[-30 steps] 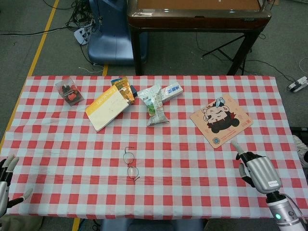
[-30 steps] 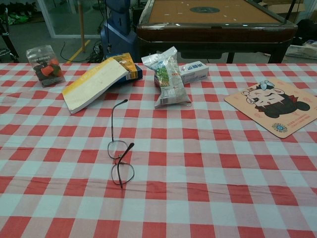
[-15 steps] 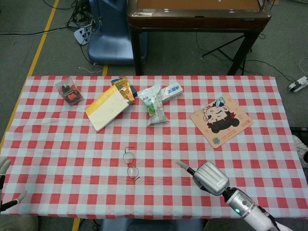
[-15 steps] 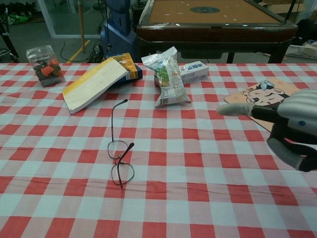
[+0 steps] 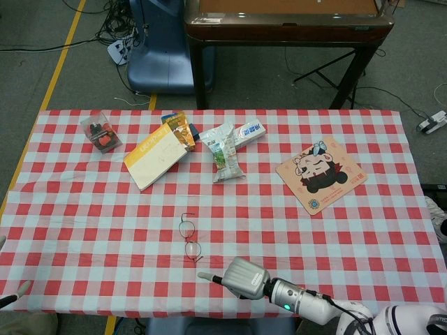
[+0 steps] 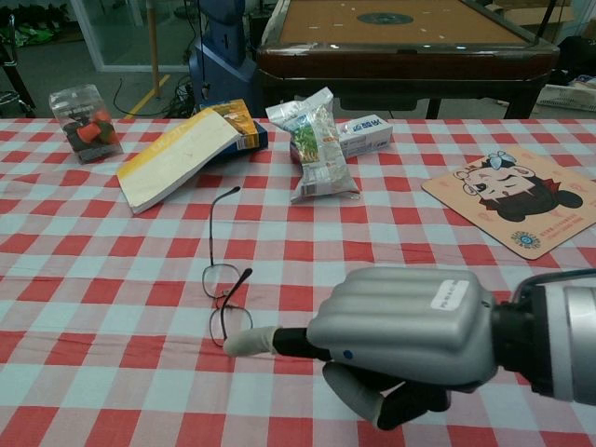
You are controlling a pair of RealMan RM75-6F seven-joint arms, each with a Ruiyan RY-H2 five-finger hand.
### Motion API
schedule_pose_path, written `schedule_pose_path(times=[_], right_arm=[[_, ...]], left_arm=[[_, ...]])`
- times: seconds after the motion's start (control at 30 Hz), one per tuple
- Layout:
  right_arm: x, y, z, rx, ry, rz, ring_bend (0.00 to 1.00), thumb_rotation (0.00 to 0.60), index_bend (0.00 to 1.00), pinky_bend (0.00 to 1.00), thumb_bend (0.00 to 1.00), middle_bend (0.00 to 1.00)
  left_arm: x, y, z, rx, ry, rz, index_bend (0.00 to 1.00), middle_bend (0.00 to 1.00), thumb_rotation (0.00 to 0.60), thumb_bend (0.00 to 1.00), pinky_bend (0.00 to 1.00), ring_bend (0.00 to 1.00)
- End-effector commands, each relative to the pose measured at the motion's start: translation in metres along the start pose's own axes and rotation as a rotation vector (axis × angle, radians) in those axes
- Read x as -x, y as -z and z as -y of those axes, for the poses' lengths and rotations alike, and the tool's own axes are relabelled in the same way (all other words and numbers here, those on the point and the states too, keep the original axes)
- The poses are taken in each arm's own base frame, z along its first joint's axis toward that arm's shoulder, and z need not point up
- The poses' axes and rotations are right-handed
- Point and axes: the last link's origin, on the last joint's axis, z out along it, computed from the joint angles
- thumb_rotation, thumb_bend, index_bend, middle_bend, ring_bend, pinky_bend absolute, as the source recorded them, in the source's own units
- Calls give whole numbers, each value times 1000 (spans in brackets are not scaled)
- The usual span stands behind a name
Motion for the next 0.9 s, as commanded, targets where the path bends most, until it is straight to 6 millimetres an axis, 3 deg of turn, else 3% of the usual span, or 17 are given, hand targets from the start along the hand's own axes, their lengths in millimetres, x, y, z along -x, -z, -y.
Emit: schedule_pose_path(times=[0.03, 0.53, 0.9], right_arm=[[-2, -19, 1, -9, -13, 3, 1000, 600, 0, 933, 851, 1000], [-8, -73, -14, 68, -85, -35, 1000, 600, 0, 976, 869, 1000], [-4, -93, -38, 161, -204, -13, 1000, 600, 0, 977, 869, 1000]], left_arm=[[0, 0, 0, -1, -1, -1, 0, 0, 600, 164, 0, 0], [2, -1, 3, -14, -6, 8, 0, 0, 600, 164, 0, 0], [5, -2, 7, -26, -7, 18, 0, 0, 600, 164, 0, 0]])
